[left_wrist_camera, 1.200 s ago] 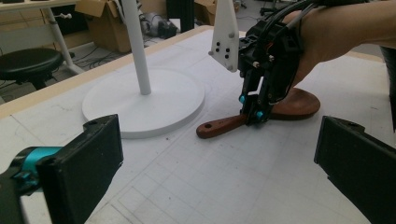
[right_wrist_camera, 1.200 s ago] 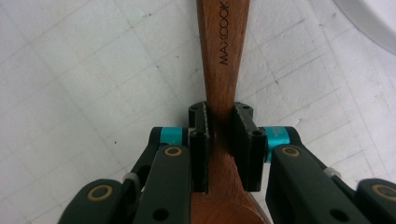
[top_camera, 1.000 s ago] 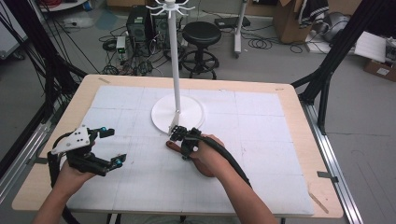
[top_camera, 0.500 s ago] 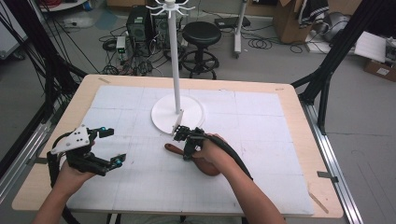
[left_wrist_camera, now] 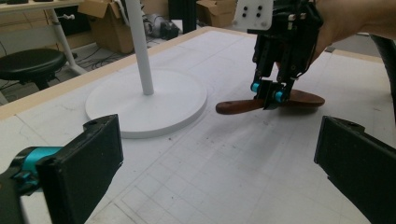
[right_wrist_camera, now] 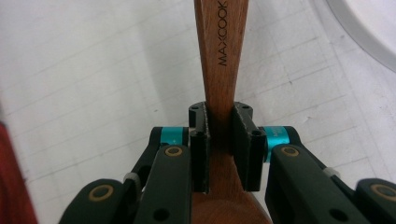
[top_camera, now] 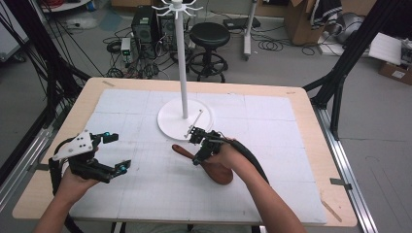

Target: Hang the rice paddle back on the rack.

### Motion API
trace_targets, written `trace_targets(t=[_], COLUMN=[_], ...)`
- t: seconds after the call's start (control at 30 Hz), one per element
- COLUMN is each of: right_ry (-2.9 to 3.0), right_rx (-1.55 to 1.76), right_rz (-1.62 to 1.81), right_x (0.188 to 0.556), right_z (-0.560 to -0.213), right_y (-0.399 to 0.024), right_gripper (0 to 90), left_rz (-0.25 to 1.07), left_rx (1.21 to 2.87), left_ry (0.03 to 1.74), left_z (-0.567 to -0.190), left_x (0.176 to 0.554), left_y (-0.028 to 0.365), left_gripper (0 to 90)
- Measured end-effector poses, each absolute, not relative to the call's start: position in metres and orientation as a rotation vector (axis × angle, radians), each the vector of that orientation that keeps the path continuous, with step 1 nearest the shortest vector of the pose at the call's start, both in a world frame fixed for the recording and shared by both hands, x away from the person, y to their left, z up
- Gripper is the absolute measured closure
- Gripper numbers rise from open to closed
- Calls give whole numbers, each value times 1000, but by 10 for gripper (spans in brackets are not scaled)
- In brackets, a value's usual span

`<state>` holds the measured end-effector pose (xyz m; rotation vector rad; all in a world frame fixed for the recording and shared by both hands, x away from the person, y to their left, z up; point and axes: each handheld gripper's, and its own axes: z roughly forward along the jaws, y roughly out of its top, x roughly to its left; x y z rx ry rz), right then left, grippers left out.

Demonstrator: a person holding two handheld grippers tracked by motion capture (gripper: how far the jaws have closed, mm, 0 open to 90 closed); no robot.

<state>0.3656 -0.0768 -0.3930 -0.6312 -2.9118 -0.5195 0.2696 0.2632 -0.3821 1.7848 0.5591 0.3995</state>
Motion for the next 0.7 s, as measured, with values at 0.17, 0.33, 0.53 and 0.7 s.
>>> trace_targets(t=[0.17,0.33,0.53,0.7], right_ry=[-2873,-2850,-2817,-2797], right_rx=[-611,-600,-584,-573], right_rz=[-652,-715,-807,-855], right_x=[362,360,360,359], right_z=[-380,-373,-367,-362], right_y=[-89,-94,-98,-102], right_gripper=[785,786,786,786], left_rz=[402,402,403,401], left_rx=[1789,1788,1790,1796], left_ry=[556,558,558,553], left_z=[-382,-382,-383,-383], left_x=[270,270,270,270], left_y=[263,262,262,261], left_gripper=[18,18,18,18])
